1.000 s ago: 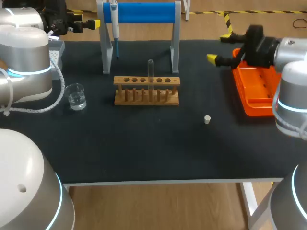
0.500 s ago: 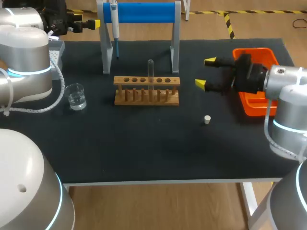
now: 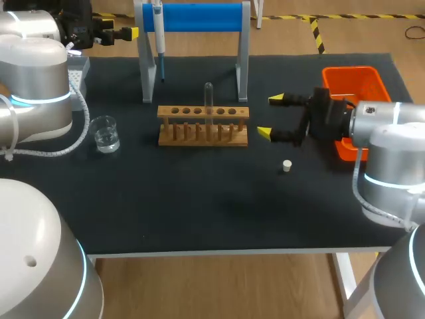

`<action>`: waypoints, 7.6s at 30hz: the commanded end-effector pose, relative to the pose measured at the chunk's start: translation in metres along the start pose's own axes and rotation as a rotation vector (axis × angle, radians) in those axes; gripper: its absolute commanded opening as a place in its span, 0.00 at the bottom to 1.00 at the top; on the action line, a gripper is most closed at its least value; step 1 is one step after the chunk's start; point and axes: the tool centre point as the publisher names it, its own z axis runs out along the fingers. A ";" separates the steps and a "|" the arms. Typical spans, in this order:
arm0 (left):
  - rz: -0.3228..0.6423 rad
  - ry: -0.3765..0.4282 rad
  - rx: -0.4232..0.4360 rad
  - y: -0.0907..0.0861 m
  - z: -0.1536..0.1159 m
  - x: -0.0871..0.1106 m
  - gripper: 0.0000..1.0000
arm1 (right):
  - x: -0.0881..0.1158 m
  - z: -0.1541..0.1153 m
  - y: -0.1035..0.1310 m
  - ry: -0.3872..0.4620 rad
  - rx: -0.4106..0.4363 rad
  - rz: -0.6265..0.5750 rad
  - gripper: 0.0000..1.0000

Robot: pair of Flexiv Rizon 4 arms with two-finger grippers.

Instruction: Invert the test tube, pick up the pipette, mount the tip to pipette, aspirate from beaker and dispense into the tube, eject the tip, return the pipette, and cap with the stopper.

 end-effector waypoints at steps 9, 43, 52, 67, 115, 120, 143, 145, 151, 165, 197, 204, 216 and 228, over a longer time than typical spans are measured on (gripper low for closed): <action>0.000 0.000 0.002 0.001 0.000 0.000 1.00 | 0.000 0.000 0.000 0.000 0.001 0.000 1.00; 0.188 0.133 0.042 0.121 -0.083 0.169 1.00 | 0.000 0.000 0.000 0.000 0.001 0.000 1.00; 0.205 0.083 0.016 0.125 -0.084 0.170 1.00 | 0.000 0.000 0.000 0.000 0.001 0.000 1.00; 0.205 0.083 0.016 0.125 -0.084 0.170 1.00 | 0.000 0.000 0.000 0.000 0.001 0.000 1.00; 0.205 0.083 0.016 0.125 -0.084 0.170 1.00 | -0.021 0.114 0.027 0.471 -0.240 0.054 1.00; 0.205 0.083 0.016 0.125 -0.084 0.170 1.00 | -0.020 0.124 0.029 0.492 -0.242 0.065 1.00; 0.205 0.083 0.016 0.125 -0.084 0.170 1.00 | -0.007 0.144 0.035 0.524 -0.244 0.105 0.84; 0.205 0.083 0.016 0.125 -0.084 0.170 1.00 | -0.006 0.145 0.035 0.524 -0.241 0.104 0.82; 0.205 0.083 0.016 0.125 -0.084 0.170 1.00 | -0.002 0.150 0.034 0.527 -0.231 0.102 0.72; 0.205 0.083 0.016 0.125 -0.084 0.170 1.00 | 0.000 0.153 0.035 0.522 -0.230 0.102 0.44; 0.205 0.083 0.016 0.125 -0.084 0.170 1.00 | -0.006 0.152 0.043 0.497 -0.228 0.102 0.00; 0.205 0.083 0.016 0.125 -0.084 0.170 1.00 | -0.007 0.150 0.046 0.494 -0.226 0.104 0.00; 0.205 0.083 0.016 0.125 -0.084 0.170 1.00 | -0.007 0.148 0.055 0.491 -0.227 0.106 0.00; 0.205 0.083 0.016 0.125 -0.084 0.170 1.00 | -0.007 0.145 0.066 0.488 -0.226 0.098 0.00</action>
